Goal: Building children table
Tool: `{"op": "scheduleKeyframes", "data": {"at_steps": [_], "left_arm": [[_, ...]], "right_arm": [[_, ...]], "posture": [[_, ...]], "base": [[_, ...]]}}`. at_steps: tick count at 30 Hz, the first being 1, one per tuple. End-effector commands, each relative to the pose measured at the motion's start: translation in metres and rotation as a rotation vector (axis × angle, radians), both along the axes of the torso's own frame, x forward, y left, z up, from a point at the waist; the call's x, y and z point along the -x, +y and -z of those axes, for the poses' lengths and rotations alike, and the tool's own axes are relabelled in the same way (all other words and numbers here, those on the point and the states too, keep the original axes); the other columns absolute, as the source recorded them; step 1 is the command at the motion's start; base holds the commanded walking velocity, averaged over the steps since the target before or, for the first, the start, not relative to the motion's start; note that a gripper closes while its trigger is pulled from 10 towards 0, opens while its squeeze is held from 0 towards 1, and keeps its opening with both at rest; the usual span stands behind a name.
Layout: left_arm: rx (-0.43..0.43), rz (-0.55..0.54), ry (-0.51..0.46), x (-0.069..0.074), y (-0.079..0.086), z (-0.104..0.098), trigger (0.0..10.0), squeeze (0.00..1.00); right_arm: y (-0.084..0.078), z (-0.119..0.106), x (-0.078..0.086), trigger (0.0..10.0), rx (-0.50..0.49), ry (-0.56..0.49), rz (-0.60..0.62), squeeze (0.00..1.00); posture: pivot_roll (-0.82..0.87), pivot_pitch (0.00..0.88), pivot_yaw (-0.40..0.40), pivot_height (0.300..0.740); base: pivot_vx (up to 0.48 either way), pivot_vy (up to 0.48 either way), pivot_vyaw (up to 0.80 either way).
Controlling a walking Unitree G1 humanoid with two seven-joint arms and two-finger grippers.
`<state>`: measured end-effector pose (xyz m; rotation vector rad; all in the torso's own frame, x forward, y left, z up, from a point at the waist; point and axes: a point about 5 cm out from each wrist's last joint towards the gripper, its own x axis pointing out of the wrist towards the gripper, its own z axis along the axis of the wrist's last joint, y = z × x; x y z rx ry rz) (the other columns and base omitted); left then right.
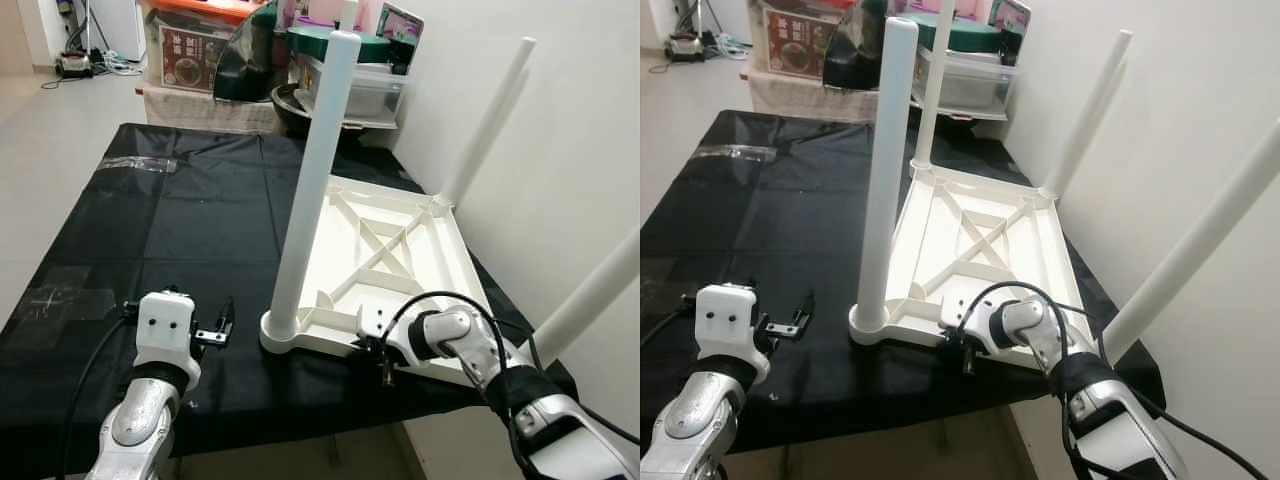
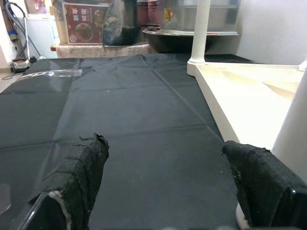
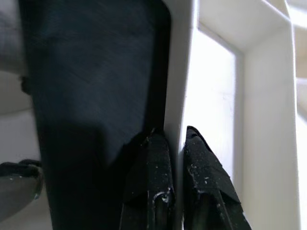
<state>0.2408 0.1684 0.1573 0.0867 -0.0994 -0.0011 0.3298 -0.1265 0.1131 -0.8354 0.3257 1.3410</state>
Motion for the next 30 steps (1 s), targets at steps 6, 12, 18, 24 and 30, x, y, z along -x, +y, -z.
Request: {"op": "scheduleKeyframes", "data": {"at_steps": [6,12,18,24,30], "left_arm": [[-0.003,-0.002,-0.021,-0.003,-0.002,-0.004,10.0,0.0],[0.0,-0.008,-0.03,-0.003,-0.002,-0.006,10.0,0.0],[0.004,0.01,-0.035,-0.005,-0.007,-0.007,10.0,0.0],[0.005,0.017,-0.036,-0.006,-0.009,-0.006,10.0,0.0],[0.006,0.028,-0.038,-0.006,-0.011,-0.006,10.0,0.0]], "right_arm": [[0.052,-0.035,0.002,0.0,-0.013,-0.263,-0.32,0.0],[0.07,-0.043,-0.005,0.0,-0.005,-0.33,-0.341,0.0],[0.098,-0.056,-0.009,0.0,-0.04,-0.361,-0.325,0.0],[0.123,-0.064,-0.01,0.0,-0.065,-0.407,-0.355,0.0],[0.15,-0.067,-0.006,0.0,-0.081,-0.44,-0.372,0.0]], "posture": [[0.17,0.0,-0.197,0.74],[0.18,0.0,-0.207,0.74],[0.17,0.0,-0.205,0.74],[0.18,0.0,-0.208,0.74],[0.19,0.0,-0.212,0.74]], "base": [[0.0,0.0,0.0],[0.0,0.0,0.0],[0.0,0.0,0.0],[0.0,0.0,0.0],[0.0,0.0,0.0]]}}
